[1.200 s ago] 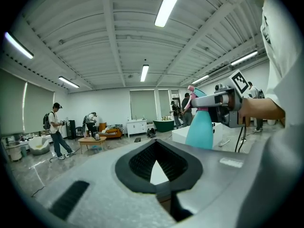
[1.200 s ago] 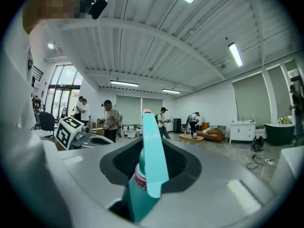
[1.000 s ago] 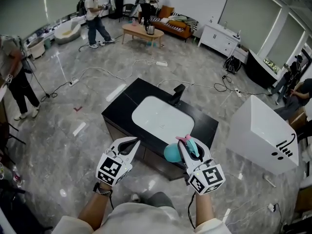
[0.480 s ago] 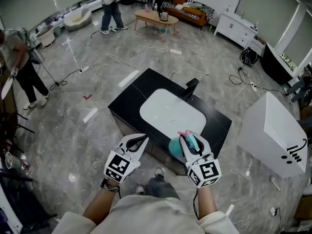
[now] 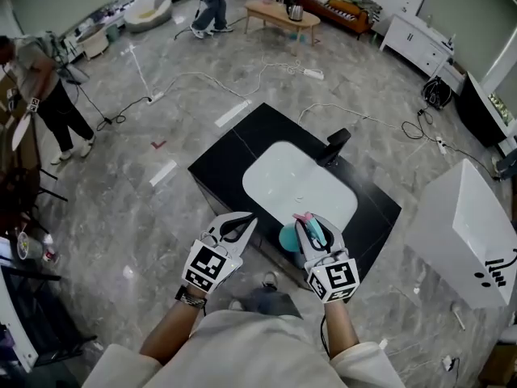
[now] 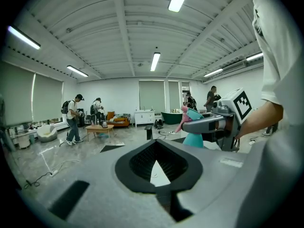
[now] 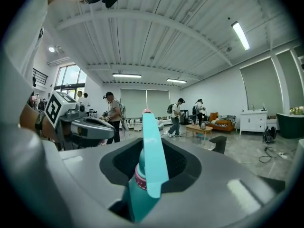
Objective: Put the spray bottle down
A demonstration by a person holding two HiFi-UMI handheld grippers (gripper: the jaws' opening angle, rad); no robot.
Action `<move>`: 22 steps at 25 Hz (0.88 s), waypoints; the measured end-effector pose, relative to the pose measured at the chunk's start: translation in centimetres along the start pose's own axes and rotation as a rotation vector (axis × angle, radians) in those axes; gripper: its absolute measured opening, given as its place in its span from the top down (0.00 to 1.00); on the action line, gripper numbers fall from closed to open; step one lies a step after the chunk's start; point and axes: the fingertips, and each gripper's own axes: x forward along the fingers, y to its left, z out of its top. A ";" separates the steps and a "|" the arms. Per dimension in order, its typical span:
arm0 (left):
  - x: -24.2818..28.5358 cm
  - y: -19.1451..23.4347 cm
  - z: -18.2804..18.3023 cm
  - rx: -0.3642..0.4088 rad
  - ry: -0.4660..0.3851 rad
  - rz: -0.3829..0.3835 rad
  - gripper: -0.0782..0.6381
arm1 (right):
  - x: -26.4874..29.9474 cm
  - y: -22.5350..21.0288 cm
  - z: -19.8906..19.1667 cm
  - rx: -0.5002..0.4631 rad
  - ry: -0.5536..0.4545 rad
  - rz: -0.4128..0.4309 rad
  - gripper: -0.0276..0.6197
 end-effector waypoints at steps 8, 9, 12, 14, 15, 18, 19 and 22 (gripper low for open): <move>1.1 2.6 -1.9 -0.042 0.047 0.047 0.89 | 3.7 -0.5 -4.0 0.003 0.045 0.055 0.78; 1.3 2.8 -2.3 -0.046 0.055 0.049 0.89 | 4.1 -0.7 -4.5 0.006 0.042 0.060 0.78; 1.9 3.2 -3.2 -0.040 0.079 0.043 0.89 | 5.2 -1.5 -5.8 0.009 0.038 0.056 0.78; 2.1 3.5 -3.5 -0.045 0.088 0.048 0.89 | 5.8 -1.7 -6.7 0.006 0.046 0.053 0.78; 2.2 3.7 -3.7 -0.050 0.093 0.052 0.89 | 6.0 -1.7 -7.1 0.003 0.051 0.052 0.78; 2.5 4.0 -4.3 -0.055 0.107 0.055 0.89 | 6.7 -1.7 -8.2 -0.004 0.068 0.045 0.78; 2.6 4.1 -4.4 -0.055 0.111 0.054 0.89 | 7.0 -1.7 -8.5 -0.006 0.073 0.044 0.78; 2.6 4.3 -4.7 -0.062 0.121 0.061 0.89 | 7.6 -1.5 -9.3 -0.014 0.088 0.052 0.78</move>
